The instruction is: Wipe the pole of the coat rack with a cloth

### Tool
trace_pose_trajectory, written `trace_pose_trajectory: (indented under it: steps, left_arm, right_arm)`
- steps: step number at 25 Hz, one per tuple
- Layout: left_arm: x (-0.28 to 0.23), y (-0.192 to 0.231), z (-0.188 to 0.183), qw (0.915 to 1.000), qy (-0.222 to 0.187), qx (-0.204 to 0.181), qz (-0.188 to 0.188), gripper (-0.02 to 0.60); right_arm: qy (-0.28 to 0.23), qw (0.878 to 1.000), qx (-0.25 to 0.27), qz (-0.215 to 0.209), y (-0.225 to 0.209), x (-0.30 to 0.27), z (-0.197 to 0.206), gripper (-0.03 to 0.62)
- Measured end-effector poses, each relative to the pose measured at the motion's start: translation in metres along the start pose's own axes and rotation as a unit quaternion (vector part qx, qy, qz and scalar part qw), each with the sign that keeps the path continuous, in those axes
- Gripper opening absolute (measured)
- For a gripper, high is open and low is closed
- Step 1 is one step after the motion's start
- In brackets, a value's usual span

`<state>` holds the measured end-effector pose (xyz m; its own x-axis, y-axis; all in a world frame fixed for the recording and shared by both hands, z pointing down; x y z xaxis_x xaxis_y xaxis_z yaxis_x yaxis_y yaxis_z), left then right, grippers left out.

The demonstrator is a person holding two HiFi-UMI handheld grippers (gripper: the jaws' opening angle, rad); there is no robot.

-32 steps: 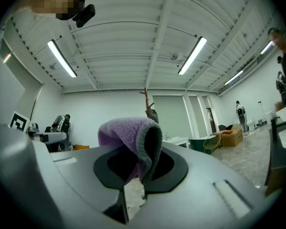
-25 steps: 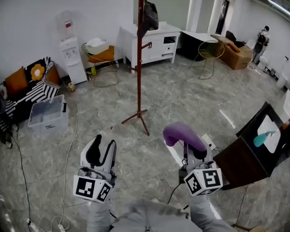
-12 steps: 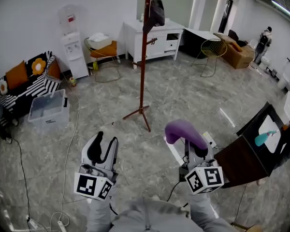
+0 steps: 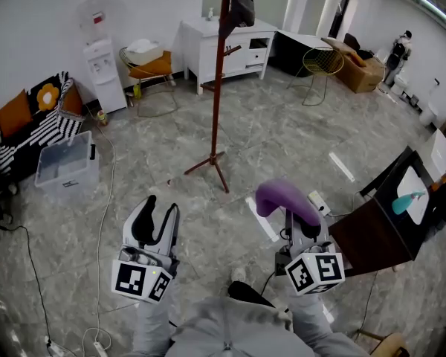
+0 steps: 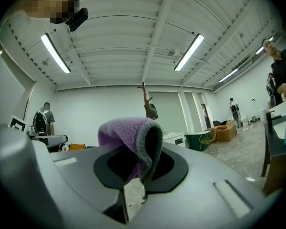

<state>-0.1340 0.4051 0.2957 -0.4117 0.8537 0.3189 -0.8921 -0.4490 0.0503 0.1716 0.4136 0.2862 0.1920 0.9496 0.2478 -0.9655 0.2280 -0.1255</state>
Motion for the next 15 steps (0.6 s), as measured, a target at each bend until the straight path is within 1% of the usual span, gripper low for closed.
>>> trace_pose_trajectory:
  steps: [5, 7, 15]
  left_arm:
    - [-0.036, 0.018, 0.015, 1.0000, 0.004, -0.003, 0.000, 0.206]
    - [-0.056, 0.025, 0.021, 1.0000, 0.006, -0.006, -0.004, 0.206]
    - [-0.167, 0.037, 0.048, 0.9995, 0.012, -0.022, -0.019, 0.206]
  right_arm:
    - [0.002, 1.000, -0.004, 0.007, -0.014, -0.039, 0.011, 0.043]
    - [-0.001, 1.000, -0.008, 0.004, -0.025, -0.060, 0.018, 0.043]
    - [0.007, 1.000, -0.027, -0.015, -0.090, -0.159, 0.041, 0.043]
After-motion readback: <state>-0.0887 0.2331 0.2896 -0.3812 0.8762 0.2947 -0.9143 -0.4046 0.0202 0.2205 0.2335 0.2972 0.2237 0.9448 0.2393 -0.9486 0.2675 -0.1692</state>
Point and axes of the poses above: the fingertips, and each gripper's own axes: x backward along the fingers, y to its left, z out of its underside, the point moved 4 cm from there along x, backward along the fingers, and after that the axes turned 7 degrees about -y, right-handed, at the moved point
